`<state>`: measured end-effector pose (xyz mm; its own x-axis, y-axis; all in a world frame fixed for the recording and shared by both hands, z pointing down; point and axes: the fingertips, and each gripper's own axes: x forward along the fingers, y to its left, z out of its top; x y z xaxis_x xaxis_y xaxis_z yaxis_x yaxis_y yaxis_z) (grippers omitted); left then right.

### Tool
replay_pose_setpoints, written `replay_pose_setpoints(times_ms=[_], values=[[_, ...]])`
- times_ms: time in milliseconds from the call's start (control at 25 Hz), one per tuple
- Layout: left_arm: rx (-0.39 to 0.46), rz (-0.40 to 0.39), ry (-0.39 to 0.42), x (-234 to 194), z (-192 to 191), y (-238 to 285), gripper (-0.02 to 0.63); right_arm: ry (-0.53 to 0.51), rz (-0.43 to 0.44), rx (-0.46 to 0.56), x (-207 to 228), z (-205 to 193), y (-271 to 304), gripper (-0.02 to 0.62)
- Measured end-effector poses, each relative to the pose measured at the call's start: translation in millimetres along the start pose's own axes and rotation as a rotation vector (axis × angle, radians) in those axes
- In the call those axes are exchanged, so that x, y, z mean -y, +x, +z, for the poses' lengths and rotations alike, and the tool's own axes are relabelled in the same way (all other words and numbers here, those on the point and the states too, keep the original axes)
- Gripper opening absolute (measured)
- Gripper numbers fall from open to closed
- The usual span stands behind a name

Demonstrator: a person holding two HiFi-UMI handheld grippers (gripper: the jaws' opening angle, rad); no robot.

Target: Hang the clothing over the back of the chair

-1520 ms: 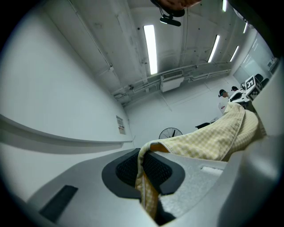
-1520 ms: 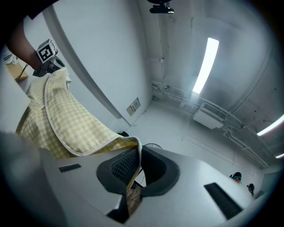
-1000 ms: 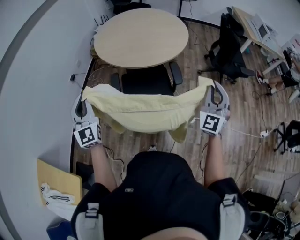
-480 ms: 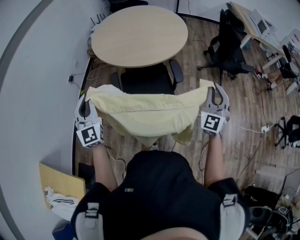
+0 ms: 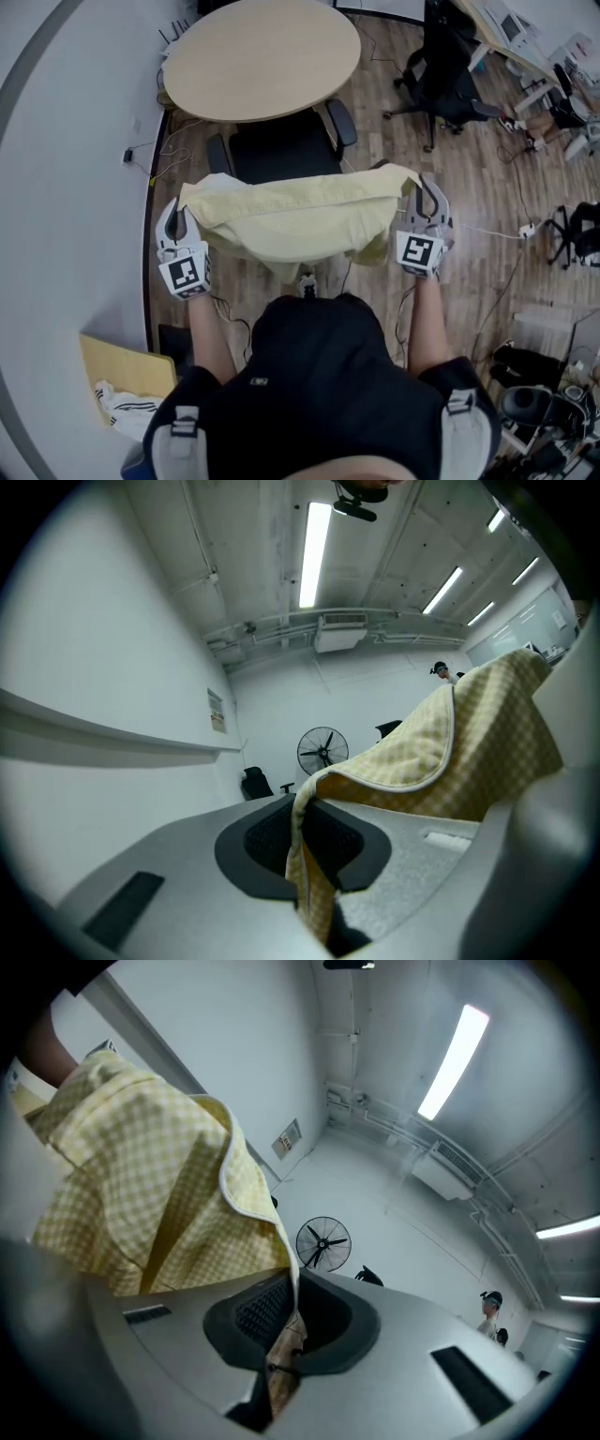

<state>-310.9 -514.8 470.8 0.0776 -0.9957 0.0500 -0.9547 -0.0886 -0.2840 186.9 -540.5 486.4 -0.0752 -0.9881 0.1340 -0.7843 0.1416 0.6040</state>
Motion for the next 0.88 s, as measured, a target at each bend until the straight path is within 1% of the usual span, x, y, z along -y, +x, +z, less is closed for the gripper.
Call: replay_pose_setpoints(times_ms=[160, 280, 400, 480, 560, 720, 880], values=[[-0.011, -0.016, -0.01, 10, -4, -4, 0.011, -0.014, 0.009, -0.014, -2, -5, -5, 0.003], [-0.037, -0.046, 0.005, 19, -12, -13, 0.012, -0.016, 0.023, -0.018, -9, -7, -12, 0.003], [-0.071, -0.075, 0.025, 26, -22, -18, 0.012, -0.075, 0.049, 0.012, -19, 6, -16, 0.007], [-0.091, -0.067, 0.028, 31, -27, -26, 0.012, -0.1, 0.086, 0.009, -31, -1, -20, 0.016], [-0.107, -0.054, 0.029, 37, -29, -39, 0.015, -0.09, 0.111, 0.01, -36, -9, -29, 0.023], [-0.124, -0.037, 0.035, 50, -23, -57, 0.02, -0.079, 0.124, 0.033, -28, -11, -41, 0.023], [-0.146, -0.024, 0.044, 70, -16, -77, 0.025, -0.066, 0.146, 0.042, -17, -25, -57, 0.021]])
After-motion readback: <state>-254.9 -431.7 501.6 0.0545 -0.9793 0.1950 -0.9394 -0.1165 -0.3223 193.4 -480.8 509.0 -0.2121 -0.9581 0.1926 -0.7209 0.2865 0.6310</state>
